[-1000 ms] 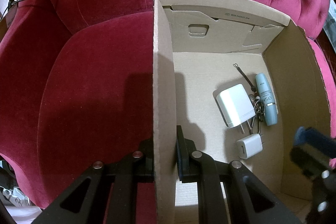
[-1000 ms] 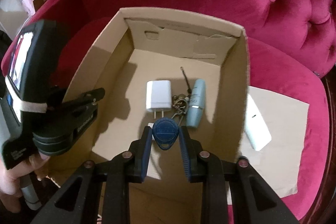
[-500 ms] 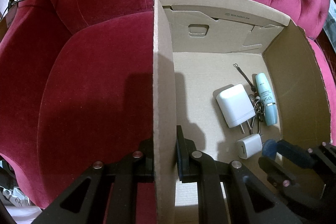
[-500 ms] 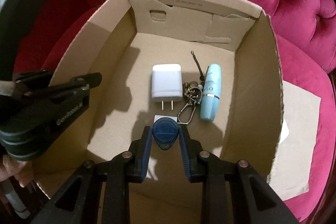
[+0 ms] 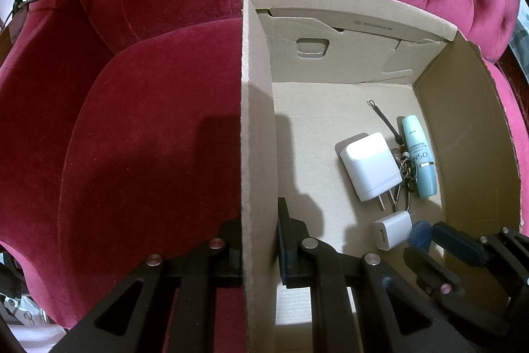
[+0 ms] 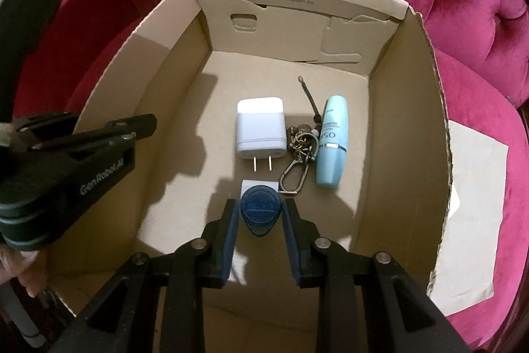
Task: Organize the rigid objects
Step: 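Lower the blue tag beside the charger cube and open the right gripper, then withdraw the right gripper from the box toward the black round object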
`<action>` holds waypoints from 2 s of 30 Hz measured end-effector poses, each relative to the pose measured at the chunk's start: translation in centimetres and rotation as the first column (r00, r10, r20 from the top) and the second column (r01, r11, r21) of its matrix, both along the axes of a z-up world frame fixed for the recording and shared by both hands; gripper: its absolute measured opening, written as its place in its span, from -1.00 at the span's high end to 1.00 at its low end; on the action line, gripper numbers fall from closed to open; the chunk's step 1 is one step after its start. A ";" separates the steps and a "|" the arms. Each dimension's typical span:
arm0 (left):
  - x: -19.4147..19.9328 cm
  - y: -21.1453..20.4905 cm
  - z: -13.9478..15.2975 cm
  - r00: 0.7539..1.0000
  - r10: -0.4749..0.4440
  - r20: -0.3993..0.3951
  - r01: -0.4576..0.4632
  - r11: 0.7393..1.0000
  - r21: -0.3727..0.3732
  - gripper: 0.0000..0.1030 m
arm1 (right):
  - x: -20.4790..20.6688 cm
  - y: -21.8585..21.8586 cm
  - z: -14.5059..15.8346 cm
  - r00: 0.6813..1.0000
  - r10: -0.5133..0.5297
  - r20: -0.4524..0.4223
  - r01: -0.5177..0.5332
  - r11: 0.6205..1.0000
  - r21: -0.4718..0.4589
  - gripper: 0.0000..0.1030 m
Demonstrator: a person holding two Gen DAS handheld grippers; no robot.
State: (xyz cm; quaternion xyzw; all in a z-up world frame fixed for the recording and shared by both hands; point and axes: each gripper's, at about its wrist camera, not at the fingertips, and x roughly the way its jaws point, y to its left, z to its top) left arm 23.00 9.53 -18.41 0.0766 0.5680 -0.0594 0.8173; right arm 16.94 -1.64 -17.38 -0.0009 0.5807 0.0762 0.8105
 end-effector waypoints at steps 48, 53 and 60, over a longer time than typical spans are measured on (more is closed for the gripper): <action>0.0 0.0 -0.1 1.000 0.000 -0.001 0.000 1.000 -0.001 0.72 | -2.2 -8.7 7.4 0.977 -0.144 0.155 0.153 0.987 -0.043 -0.66; 0.0 0.1 0.0 1.000 0.000 -0.001 0.000 1.000 -0.002 0.72 | -2.7 -10.2 7.2 0.974 -0.162 0.160 0.170 0.985 -0.039 -0.96; 0.0 0.2 0.0 1.000 0.000 -0.001 0.000 1.000 -0.002 0.72 | -3.6 -12.2 6.8 0.969 -0.181 0.168 0.190 0.981 -0.038 -0.99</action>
